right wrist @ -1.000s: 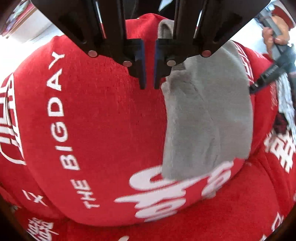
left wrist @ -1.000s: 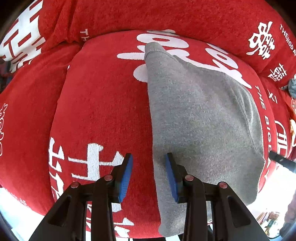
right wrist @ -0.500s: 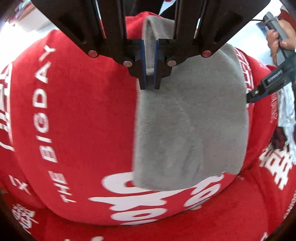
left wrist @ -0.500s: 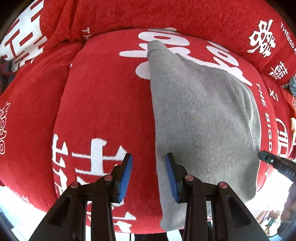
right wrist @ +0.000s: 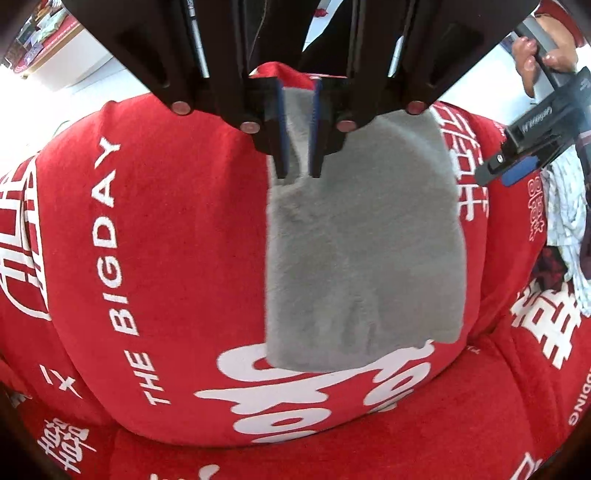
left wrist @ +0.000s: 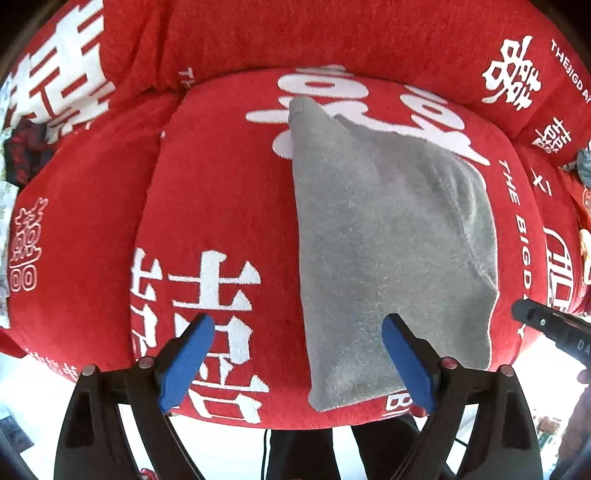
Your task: Fold small clothes
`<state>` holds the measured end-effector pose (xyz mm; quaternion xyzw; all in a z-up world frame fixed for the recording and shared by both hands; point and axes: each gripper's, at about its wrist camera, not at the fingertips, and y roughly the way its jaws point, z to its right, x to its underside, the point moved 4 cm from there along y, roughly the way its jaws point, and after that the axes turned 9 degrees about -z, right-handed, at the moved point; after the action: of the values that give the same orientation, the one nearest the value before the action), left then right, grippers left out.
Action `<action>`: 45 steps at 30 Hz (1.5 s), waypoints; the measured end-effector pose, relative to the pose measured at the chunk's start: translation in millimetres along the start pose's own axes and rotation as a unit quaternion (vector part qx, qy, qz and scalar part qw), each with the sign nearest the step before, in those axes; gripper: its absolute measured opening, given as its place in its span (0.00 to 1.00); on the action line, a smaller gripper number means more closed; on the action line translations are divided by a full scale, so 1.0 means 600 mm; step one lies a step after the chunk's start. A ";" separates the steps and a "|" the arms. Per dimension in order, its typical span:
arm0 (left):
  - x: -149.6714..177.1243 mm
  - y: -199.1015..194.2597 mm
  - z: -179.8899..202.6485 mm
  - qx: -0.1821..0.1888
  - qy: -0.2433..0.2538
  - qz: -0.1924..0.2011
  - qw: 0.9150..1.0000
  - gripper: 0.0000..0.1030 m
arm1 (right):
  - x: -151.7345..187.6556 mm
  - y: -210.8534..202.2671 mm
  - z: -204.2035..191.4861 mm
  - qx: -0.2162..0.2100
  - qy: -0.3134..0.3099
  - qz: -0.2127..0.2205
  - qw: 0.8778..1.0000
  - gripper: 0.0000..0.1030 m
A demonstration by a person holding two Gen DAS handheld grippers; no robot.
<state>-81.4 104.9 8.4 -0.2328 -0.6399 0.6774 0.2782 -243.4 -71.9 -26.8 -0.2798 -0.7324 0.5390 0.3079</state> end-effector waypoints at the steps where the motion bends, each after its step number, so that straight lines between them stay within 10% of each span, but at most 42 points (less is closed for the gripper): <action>1: 0.001 -0.004 0.001 -0.001 0.000 0.000 1.000 0.90 | 0.001 -0.004 -0.006 0.001 -0.002 0.002 1.000 0.41; 7: 0.002 -0.026 -0.002 -0.009 -0.012 -0.002 1.000 1.00 | 0.003 -0.029 -0.034 0.017 -0.011 0.015 1.000 0.77; 45: 0.017 -0.094 -0.017 -0.056 -0.024 0.003 0.998 1.00 | 0.013 -0.079 -0.080 0.081 -0.021 0.036 0.996 0.89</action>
<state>-77.5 120.6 64.5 -0.2338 -0.6827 0.6465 0.2476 -216.0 -49.0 31.1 -0.2685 -0.6820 0.6130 0.2948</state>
